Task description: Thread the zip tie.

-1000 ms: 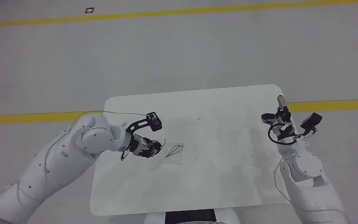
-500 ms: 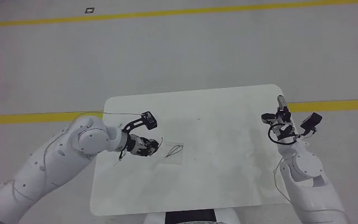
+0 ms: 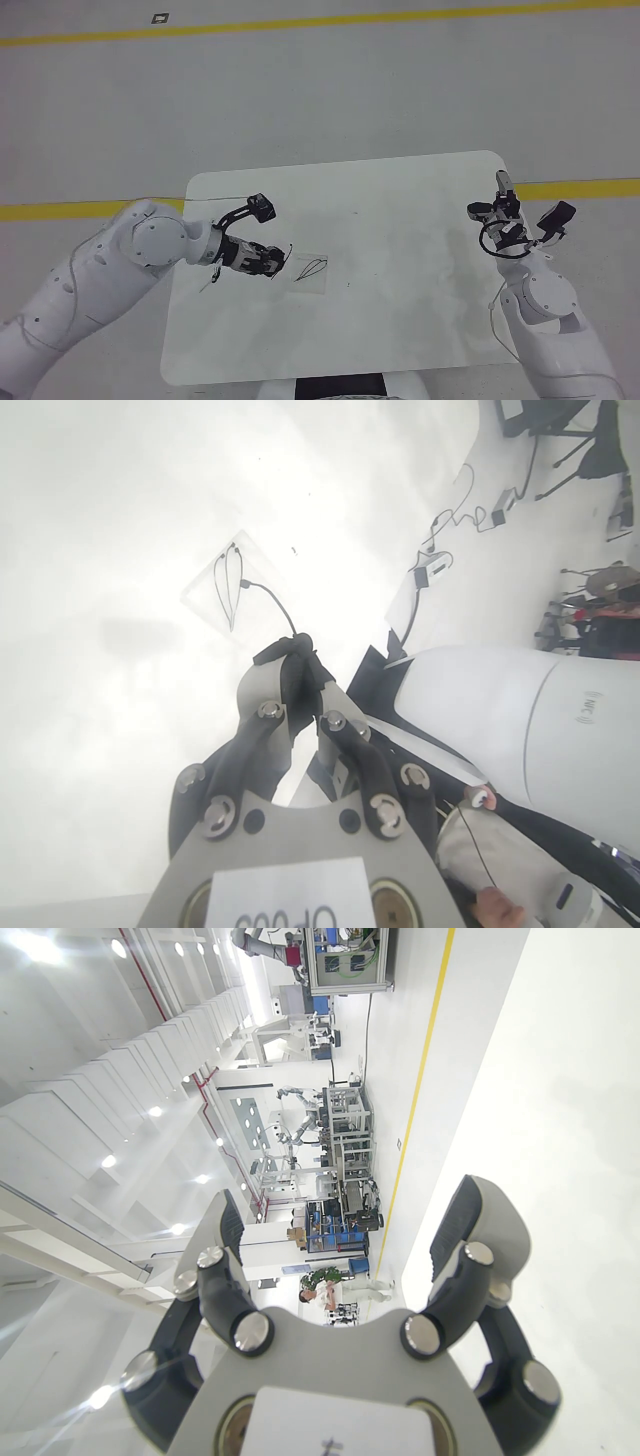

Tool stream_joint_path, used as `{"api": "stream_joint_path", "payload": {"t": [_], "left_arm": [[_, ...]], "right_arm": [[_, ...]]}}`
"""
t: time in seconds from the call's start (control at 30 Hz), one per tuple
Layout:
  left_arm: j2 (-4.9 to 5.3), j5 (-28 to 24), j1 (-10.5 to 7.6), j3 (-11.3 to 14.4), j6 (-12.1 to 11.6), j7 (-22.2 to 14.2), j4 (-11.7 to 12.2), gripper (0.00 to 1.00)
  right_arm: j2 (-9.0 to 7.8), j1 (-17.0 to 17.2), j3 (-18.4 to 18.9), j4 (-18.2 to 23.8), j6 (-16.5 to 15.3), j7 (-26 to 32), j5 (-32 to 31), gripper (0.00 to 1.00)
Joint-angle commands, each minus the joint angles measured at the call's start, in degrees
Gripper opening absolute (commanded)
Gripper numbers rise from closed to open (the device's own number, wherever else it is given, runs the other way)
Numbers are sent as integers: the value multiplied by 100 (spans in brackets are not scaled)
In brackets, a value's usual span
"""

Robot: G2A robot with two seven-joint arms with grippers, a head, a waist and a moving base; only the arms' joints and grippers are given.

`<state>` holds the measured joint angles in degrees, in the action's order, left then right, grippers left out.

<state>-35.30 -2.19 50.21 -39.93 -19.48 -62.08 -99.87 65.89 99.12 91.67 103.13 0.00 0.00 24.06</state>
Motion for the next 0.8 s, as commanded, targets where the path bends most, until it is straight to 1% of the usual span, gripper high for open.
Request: {"api": "stream_joint_path", "payload": {"t": [0.0, 0.17, 0.27, 0.3, 0.37, 0.5, 0.6, 0.63, 0.73, 0.77], "left_arm": [[21, -140, 44, -90, 0, -92, 60, 0], [35, -509, 193, -374, 0, -307, 188, 0], [13, -645, 320, -581, 0, -442, 283, 0], [-5, -679, 366, -662, 0, -506, 276, 0], [-37, -744, 451, -786, 0, -591, 336, 0], [-131, -812, 616, -1046, 0, -793, 395, 0], [-217, -964, 747, -1303, 0, -990, 455, 0], [-256, -1032, 808, -1422, 0, -1087, 513, 0], [-360, -1168, 941, -1687, 0, -1346, 578, 0], [-413, -1244, 998, -1820, 0, -1483, 609, 0]], "right_arm": [[0, 0, 0, 0, 0, 0, 0, 100], [0, 0, 0, 0, 0, 0, 0, 100], [0, 0, 0, 0, 0, 0, 0, 100], [0, 0, 0, 0, 0, 0, 0, 100], [0, 0, 0, 0, 0, 0, 0, 100], [0, 0, 0, 0, 0, 0, 0, 100], [0, 0, 0, 0, 0, 0, 0, 100], [0, 0, 0, 0, 0, 0, 0, 100], [0, 0, 0, 0, 0, 0, 0, 100], [0, 0, 0, 0, 0, 0, 0, 100]]}}
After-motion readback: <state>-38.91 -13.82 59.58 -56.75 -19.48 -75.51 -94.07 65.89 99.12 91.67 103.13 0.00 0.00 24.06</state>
